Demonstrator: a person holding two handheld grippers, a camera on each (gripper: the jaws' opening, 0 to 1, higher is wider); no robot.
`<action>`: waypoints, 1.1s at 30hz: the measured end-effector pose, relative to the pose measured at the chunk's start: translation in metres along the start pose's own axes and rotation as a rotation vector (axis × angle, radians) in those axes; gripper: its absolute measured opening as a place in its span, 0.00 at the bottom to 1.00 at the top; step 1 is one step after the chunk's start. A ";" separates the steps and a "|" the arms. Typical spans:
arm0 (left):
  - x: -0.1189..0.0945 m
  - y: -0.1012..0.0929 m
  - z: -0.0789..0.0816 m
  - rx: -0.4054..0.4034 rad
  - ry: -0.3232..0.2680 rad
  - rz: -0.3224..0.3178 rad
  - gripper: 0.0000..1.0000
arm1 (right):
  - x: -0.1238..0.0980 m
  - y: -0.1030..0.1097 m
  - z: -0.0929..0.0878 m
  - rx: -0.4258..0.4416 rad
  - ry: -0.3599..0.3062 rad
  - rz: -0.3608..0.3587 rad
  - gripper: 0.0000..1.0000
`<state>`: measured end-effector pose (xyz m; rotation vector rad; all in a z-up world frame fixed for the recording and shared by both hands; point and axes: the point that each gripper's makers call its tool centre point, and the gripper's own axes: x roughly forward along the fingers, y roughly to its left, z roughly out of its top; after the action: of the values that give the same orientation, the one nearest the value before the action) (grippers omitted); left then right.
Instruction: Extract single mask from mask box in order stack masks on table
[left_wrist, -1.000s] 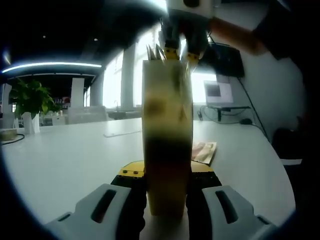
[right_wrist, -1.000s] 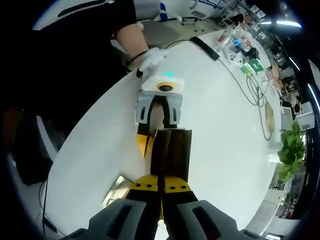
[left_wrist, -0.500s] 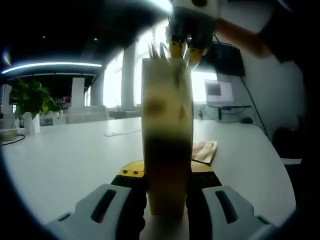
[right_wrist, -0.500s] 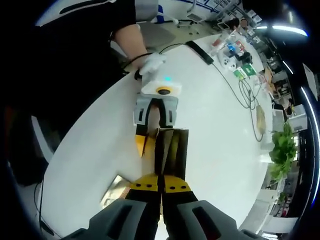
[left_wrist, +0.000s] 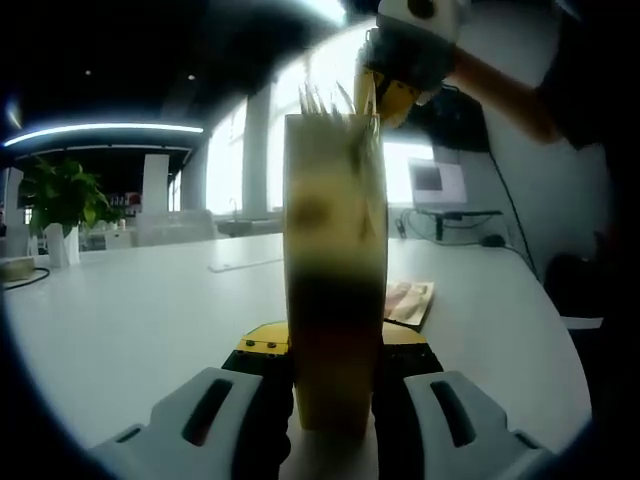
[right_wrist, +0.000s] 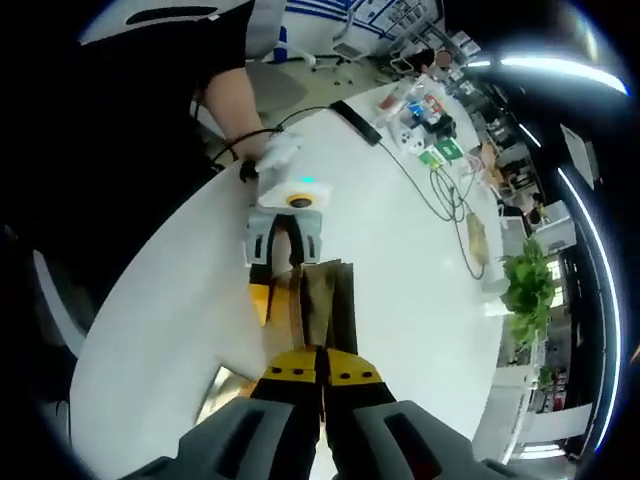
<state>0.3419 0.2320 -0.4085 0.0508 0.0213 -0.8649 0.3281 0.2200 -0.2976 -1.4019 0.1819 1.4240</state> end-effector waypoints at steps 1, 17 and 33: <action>0.000 0.000 0.000 0.000 0.000 0.000 0.20 | -0.001 -0.001 0.000 0.008 -0.006 -0.016 0.00; 0.001 0.001 0.000 -0.006 0.000 0.002 0.20 | -0.022 -0.019 0.001 0.076 -0.054 -0.347 0.00; 0.001 0.000 -0.001 0.002 0.004 0.002 0.20 | -0.039 -0.025 0.008 0.065 -0.020 -0.543 0.00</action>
<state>0.3424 0.2316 -0.4093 0.0541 0.0238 -0.8629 0.3307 0.2147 -0.2515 -1.2590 -0.1576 0.9705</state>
